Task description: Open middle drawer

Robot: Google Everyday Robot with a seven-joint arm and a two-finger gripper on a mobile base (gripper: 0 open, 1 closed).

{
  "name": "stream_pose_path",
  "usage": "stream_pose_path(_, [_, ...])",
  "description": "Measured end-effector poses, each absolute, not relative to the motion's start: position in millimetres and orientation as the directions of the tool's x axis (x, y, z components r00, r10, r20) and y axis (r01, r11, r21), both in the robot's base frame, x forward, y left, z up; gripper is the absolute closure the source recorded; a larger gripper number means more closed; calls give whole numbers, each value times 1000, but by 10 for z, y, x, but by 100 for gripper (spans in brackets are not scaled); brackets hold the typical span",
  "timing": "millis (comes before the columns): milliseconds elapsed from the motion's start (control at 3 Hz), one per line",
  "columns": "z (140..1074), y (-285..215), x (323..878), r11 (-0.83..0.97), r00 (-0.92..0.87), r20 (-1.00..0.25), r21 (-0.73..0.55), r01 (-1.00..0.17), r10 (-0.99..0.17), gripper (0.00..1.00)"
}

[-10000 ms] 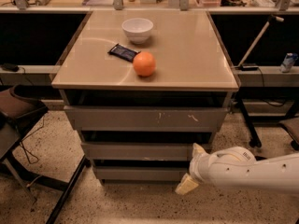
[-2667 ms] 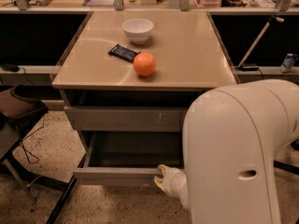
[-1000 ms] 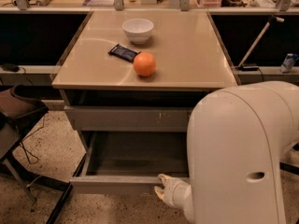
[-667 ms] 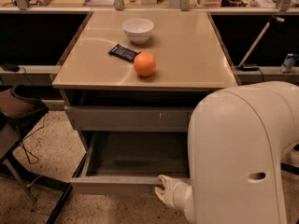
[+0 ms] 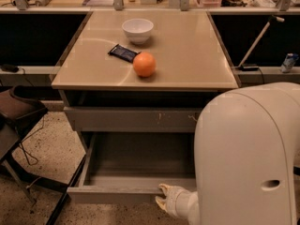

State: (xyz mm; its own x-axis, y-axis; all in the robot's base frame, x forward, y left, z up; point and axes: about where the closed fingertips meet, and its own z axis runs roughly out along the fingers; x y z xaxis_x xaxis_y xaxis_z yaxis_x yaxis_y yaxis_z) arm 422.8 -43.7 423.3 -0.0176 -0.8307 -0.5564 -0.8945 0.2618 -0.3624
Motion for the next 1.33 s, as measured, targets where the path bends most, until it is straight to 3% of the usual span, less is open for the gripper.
stream_pose_path(1333, [4238,-514,4032,313,16,-660,-377,-872,-751,100])
